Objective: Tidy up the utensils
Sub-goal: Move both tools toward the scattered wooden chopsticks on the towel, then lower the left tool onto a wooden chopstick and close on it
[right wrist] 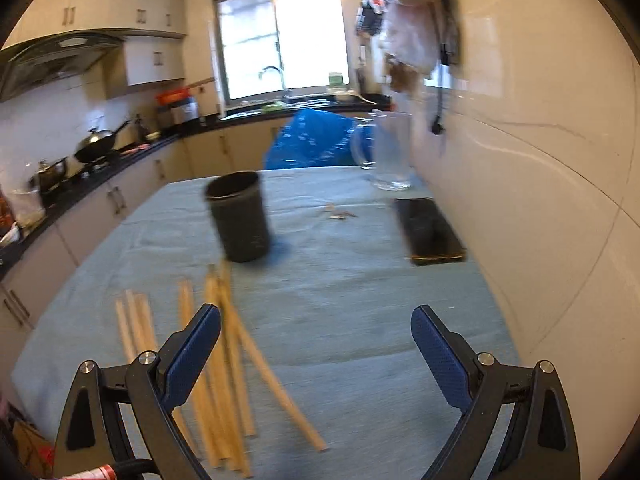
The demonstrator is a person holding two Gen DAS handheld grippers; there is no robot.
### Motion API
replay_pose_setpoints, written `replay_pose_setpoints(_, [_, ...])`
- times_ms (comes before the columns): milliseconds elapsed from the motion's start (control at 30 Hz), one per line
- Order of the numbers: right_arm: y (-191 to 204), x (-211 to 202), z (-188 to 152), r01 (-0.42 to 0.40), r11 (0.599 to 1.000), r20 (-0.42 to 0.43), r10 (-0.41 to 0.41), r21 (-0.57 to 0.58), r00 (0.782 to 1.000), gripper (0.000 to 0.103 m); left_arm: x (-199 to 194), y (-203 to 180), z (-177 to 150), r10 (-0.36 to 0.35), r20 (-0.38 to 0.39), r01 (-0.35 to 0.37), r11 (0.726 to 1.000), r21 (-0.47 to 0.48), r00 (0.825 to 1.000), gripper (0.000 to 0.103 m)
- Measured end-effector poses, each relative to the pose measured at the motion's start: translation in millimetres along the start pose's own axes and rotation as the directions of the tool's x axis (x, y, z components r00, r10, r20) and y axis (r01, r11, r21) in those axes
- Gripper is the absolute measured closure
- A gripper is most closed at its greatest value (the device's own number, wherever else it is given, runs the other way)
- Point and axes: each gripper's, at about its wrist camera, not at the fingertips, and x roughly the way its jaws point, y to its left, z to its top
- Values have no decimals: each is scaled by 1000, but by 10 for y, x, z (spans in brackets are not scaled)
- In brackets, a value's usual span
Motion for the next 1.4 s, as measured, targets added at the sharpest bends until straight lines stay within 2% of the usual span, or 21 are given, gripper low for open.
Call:
replay_pose_setpoints(133, [158,-25,-75,-4,1000,13,4,4,1000,5,-48,-112,-105,10,5,-10,1000,3,1000,0])
replay_pose_setpoints(300, [229,-89,-108,-1,1000,17,1,-1,1000,5,23,-115,-182,-2,-67,1,1000,-15,998,0])
replay_pose_setpoints(400, [219,-114,-97,-8,1000,18,8,8,1000,5,40,-109,-229,12,-76,-13,1000,-14,997,0])
replay_pose_setpoints(1133, [257,60,-192,-10,1000,-42,9,-27,999,5,181,-179,-347,-7,-159,5,1000,-13,987,0])
replay_pose_setpoints(1400, [242,159,-230,-13,999,-63,11,-34,998,5,349,-157,-388,-17,-225,10,999,-33,974,0])
